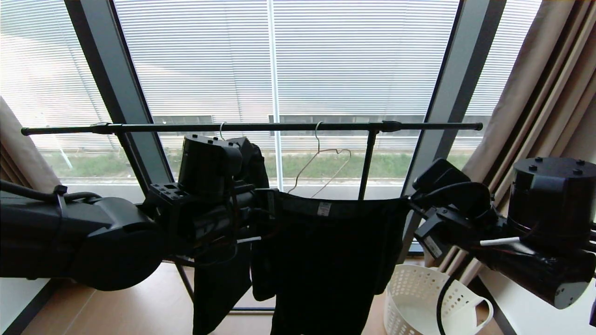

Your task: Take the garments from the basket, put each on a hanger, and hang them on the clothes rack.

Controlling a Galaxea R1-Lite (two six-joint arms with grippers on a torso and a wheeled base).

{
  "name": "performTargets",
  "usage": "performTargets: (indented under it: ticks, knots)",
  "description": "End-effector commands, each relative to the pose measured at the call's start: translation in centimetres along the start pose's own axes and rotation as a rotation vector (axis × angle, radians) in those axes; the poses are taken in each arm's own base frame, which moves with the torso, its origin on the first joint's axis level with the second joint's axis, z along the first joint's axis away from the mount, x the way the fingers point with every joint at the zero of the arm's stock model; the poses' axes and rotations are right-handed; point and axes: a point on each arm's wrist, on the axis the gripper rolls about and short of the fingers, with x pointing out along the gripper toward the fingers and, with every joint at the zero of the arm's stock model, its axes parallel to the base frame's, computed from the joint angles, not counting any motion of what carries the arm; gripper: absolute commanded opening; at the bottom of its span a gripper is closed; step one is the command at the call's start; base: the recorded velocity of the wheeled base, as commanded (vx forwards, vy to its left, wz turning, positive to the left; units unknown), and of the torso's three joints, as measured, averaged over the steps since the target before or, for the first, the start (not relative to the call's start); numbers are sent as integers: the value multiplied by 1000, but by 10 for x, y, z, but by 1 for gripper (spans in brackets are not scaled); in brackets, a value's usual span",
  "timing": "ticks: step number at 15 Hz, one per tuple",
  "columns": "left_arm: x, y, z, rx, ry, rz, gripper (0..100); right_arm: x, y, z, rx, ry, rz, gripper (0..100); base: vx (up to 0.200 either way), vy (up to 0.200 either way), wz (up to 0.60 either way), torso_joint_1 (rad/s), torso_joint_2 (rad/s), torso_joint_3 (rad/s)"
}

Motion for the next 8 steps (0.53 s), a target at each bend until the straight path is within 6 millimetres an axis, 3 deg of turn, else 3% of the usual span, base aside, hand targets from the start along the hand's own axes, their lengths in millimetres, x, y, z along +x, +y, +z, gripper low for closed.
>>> performTargets:
  ticks: [1, 4, 8]
  knots:
    - [4, -8, 18, 11, -24, -21, 0, -31, 6, 5, -42, -52, 125, 0, 0, 0, 0, 0, 0, 0]
    - [9, -26, 48, 27, -32, -51, 0, -44, 28, 11, -75, -89, 227, 0, 0, 0, 0, 0, 0, 0]
    - [16, -51, 67, 72, -35, -96, 0, -54, 52, 19, -65, -128, 329, 0, 0, 0, 0, 0, 0, 0]
